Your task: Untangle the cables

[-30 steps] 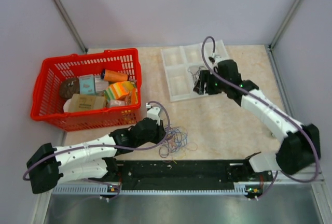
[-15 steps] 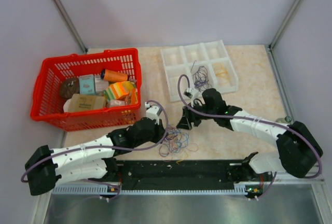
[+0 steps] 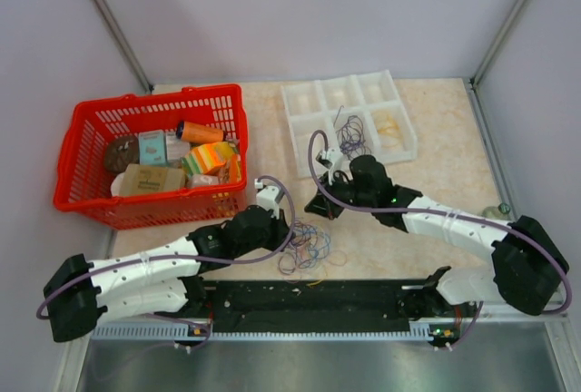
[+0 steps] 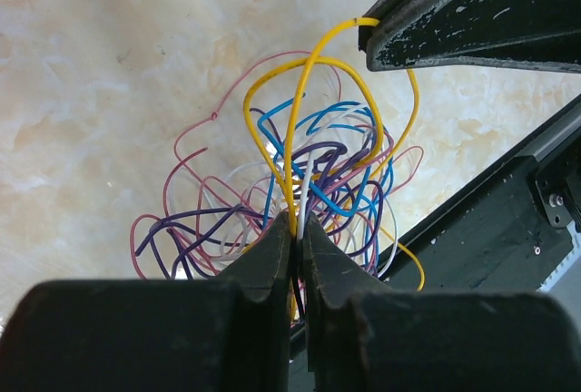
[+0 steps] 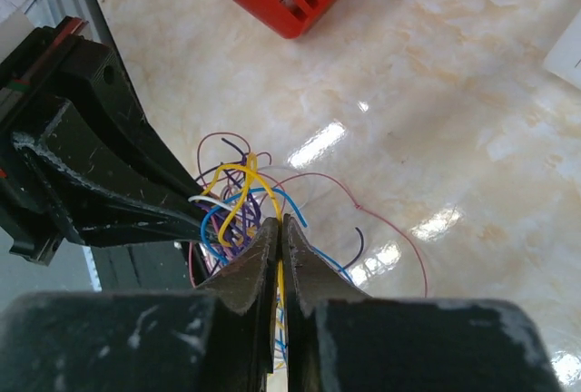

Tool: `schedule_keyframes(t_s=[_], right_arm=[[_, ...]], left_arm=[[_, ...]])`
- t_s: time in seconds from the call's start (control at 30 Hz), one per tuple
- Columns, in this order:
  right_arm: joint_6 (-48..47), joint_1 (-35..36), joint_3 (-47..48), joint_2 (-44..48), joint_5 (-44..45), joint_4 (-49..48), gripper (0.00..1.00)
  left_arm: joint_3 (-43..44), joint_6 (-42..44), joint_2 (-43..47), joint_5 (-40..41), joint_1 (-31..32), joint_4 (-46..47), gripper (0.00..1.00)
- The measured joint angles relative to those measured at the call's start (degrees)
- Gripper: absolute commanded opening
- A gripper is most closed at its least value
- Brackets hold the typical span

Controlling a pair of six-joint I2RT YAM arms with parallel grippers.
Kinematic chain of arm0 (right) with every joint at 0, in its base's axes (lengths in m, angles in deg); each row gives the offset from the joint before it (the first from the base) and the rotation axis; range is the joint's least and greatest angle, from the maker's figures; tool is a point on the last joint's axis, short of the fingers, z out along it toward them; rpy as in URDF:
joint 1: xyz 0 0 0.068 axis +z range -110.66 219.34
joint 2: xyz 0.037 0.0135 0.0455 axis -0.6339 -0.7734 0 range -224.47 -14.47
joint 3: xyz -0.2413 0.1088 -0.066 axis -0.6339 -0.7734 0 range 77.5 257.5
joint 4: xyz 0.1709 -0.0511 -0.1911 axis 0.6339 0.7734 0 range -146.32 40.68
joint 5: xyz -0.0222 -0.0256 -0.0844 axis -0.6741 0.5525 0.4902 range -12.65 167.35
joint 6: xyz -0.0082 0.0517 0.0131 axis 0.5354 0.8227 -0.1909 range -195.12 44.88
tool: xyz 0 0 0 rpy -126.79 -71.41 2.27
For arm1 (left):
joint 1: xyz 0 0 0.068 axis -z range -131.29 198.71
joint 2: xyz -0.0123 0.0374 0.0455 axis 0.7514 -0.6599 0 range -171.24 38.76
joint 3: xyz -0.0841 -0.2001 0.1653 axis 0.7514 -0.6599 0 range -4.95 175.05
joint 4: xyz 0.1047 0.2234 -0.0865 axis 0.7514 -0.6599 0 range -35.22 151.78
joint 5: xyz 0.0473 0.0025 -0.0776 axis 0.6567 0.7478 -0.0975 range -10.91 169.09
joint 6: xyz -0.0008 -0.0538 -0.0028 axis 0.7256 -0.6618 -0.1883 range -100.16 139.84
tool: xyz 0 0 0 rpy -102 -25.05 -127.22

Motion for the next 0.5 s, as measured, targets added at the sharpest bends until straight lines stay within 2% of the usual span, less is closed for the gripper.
schedule_keyframes(t_s=[0.03,0.07,0.1,0.13,0.23,0.33,0.5], right_arm=[[0.15,0.17,0.00,0.00,0.26,0.07,0.00],[0.39,0.33,0.00,0.09,0.57,0.00,0.00],[0.70,0.37,0.00,0.35,0.87,0.00,0.00],[1.51,0.42,-0.02,1.03,1.66,0.26,0.00],[3.69,0.46,0.63,5.70,4.28,3.10,0.00],[7.17,0.57,3.82,11.78,5.95,5.95,0.00],[14.80,0.92,10.51,19.93,5.77,4.39,0.00]], left_arm=[[0.00,0.00,-0.07,0.00,0.00,0.00,0.13],[0.00,-0.02,-0.09,0.00,0.00,0.00,0.19],[0.00,0.00,-0.09,0.02,0.00,-0.02,0.31],[0.00,-0.04,-0.09,0.07,0.00,0.00,0.39],[-0.20,-0.68,-0.09,0.94,0.00,0.13,0.43],[-1.99,-1.07,-0.22,2.08,0.00,2.49,0.40],[-4.50,-1.14,-3.80,2.38,0.00,7.08,0.42]])
